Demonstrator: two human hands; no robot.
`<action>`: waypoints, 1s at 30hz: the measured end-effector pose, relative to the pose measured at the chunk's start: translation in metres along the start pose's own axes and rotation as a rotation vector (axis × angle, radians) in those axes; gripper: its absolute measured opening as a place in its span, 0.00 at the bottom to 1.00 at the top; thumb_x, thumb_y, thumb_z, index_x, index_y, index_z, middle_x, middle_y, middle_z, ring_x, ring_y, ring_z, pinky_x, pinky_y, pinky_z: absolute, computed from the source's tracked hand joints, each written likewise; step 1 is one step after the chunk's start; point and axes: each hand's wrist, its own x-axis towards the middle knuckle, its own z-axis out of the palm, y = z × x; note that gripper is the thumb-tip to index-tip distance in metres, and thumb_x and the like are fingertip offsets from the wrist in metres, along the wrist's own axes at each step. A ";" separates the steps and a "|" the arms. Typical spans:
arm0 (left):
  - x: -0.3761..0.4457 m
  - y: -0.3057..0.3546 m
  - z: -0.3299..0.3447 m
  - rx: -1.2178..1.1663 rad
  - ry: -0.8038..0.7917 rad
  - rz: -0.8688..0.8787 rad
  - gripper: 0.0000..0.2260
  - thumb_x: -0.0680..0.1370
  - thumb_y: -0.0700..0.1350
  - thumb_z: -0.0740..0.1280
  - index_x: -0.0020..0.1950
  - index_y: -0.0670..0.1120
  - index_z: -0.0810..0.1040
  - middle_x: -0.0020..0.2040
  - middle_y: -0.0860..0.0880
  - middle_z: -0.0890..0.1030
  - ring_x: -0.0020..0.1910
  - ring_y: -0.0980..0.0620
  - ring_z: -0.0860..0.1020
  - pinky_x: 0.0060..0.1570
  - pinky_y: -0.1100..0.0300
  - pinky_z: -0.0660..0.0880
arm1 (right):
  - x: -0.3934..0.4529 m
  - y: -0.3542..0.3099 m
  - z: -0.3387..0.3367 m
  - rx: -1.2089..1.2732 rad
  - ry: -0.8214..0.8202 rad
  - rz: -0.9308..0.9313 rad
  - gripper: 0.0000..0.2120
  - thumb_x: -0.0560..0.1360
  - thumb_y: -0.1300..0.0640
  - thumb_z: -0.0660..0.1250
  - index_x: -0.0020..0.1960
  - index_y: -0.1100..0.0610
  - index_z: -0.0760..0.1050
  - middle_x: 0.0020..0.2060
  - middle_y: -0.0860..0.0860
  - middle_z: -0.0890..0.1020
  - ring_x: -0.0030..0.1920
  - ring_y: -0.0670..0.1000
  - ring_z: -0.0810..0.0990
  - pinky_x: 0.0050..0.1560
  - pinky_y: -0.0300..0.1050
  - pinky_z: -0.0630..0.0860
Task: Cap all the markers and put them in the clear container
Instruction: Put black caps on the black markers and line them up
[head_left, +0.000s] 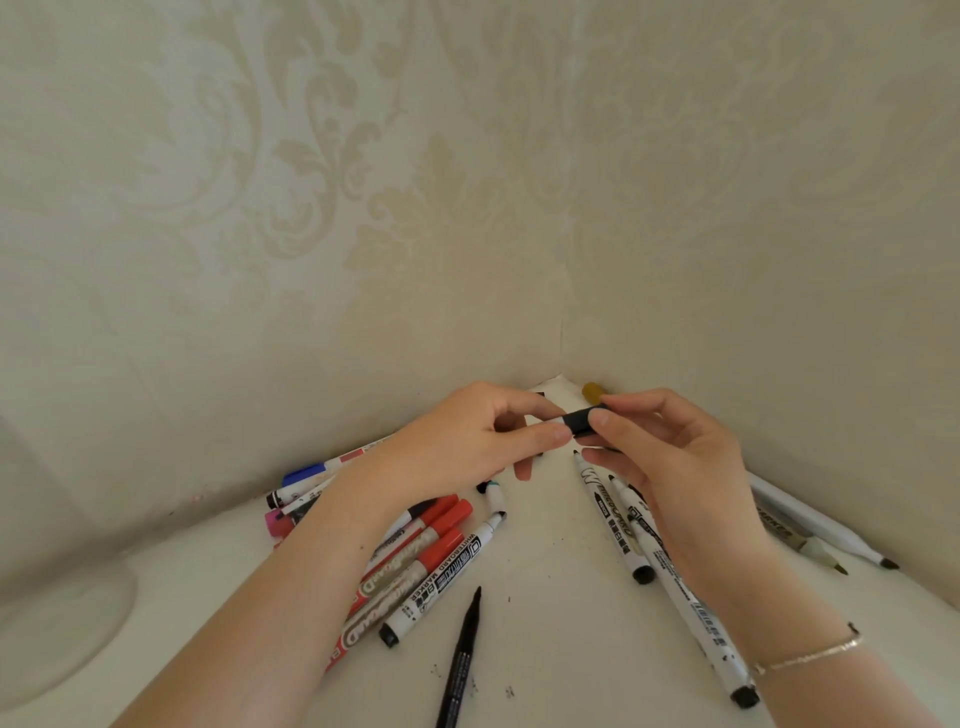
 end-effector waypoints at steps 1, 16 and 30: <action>0.000 0.000 -0.001 -0.001 0.002 -0.003 0.10 0.79 0.52 0.64 0.56 0.53 0.82 0.29 0.54 0.78 0.24 0.56 0.66 0.26 0.66 0.64 | 0.000 0.000 0.000 0.002 0.005 -0.001 0.03 0.72 0.68 0.69 0.45 0.64 0.78 0.39 0.57 0.85 0.37 0.51 0.84 0.41 0.40 0.82; -0.003 0.003 -0.005 0.012 0.001 0.012 0.10 0.79 0.53 0.65 0.58 0.55 0.81 0.30 0.54 0.79 0.25 0.57 0.68 0.26 0.68 0.65 | -0.005 -0.002 0.003 -0.010 0.044 -0.021 0.03 0.71 0.66 0.70 0.44 0.61 0.80 0.39 0.56 0.86 0.38 0.51 0.85 0.43 0.41 0.82; -0.006 -0.010 -0.025 0.168 0.080 -0.153 0.11 0.81 0.55 0.60 0.52 0.52 0.78 0.32 0.55 0.78 0.23 0.61 0.70 0.30 0.64 0.67 | -0.002 0.003 -0.003 -0.287 -0.019 0.027 0.07 0.74 0.67 0.66 0.44 0.57 0.79 0.36 0.56 0.82 0.30 0.50 0.77 0.36 0.44 0.77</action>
